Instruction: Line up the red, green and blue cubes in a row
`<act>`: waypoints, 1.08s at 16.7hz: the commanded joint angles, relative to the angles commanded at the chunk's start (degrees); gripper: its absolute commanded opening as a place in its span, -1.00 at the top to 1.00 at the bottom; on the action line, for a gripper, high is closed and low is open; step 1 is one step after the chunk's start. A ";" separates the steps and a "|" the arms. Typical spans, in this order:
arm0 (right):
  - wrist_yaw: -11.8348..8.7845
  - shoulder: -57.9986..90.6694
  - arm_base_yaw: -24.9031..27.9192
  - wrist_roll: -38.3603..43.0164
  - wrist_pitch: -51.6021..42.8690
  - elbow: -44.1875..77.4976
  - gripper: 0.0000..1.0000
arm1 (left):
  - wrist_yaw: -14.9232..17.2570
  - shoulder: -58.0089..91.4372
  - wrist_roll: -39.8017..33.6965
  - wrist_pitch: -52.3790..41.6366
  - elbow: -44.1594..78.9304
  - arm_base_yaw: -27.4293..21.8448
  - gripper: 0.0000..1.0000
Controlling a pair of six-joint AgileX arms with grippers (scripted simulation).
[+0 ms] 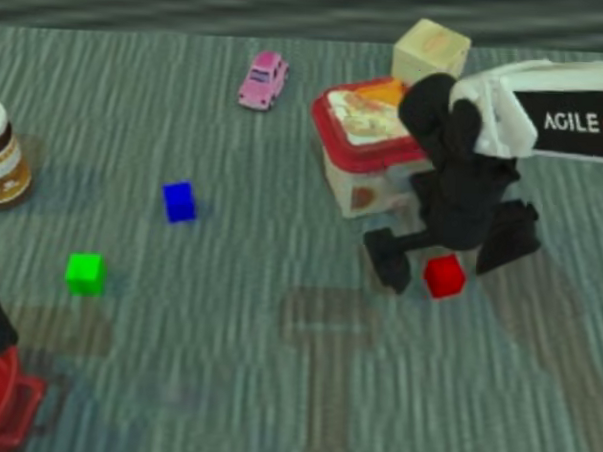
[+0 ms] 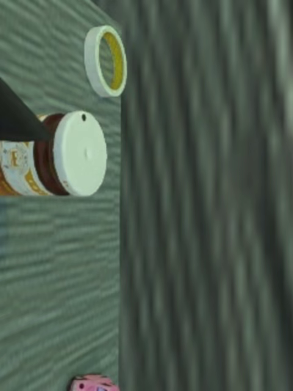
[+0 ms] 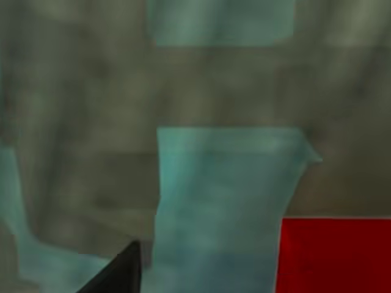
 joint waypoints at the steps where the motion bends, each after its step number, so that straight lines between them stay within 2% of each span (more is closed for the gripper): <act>1: 0.01 0.85 0.03 0.04 1.59 -0.88 -1.00 | 0.00 0.00 0.00 0.00 0.00 0.00 -1.00; 6: 0.02 1.71 0.07 0.08 2.91 -1.67 -1.00 | 0.00 0.00 0.00 0.00 0.00 0.00 -1.00; 18: 0.02 1.71 0.07 0.08 2.91 -1.67 0.81 | 0.00 0.00 0.00 0.00 0.00 0.00 -1.00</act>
